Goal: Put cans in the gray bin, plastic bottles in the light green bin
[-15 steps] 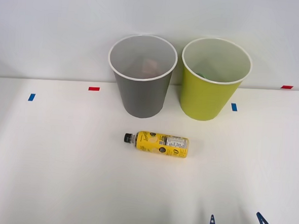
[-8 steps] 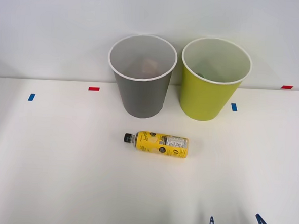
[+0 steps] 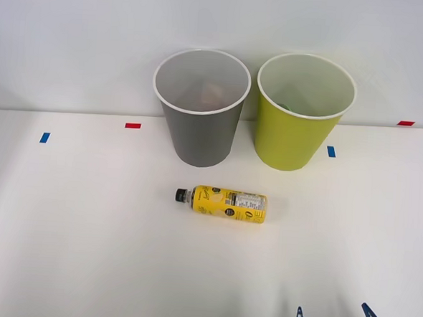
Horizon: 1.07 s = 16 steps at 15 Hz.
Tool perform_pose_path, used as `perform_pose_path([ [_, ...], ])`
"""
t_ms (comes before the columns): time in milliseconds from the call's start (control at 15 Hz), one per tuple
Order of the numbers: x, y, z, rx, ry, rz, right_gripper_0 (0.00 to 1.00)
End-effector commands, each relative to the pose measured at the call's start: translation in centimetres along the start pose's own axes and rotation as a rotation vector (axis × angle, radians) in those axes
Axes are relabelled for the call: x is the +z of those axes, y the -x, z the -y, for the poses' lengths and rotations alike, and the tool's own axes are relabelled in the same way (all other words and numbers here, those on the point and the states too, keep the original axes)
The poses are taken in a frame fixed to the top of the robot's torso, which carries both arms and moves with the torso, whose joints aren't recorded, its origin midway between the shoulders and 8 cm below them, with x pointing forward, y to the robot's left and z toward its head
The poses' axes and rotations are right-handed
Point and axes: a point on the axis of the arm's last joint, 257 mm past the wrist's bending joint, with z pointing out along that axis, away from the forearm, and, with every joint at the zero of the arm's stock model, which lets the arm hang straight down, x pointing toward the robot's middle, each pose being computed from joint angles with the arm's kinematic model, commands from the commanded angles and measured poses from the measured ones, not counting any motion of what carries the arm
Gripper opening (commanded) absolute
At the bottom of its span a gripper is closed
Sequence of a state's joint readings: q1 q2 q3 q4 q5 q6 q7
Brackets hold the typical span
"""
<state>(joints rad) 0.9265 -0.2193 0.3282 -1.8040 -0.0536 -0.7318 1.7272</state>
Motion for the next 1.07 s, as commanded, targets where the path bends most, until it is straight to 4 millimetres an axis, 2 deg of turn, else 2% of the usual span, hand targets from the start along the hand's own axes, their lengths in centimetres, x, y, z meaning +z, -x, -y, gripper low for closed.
perform_pose_path([
  [67,0.0,0.0,0.0,0.0,0.0,0.0,1.0],
  [1067,0.0,0.0,0.0,0.0,0.0,0.0,1.0],
])
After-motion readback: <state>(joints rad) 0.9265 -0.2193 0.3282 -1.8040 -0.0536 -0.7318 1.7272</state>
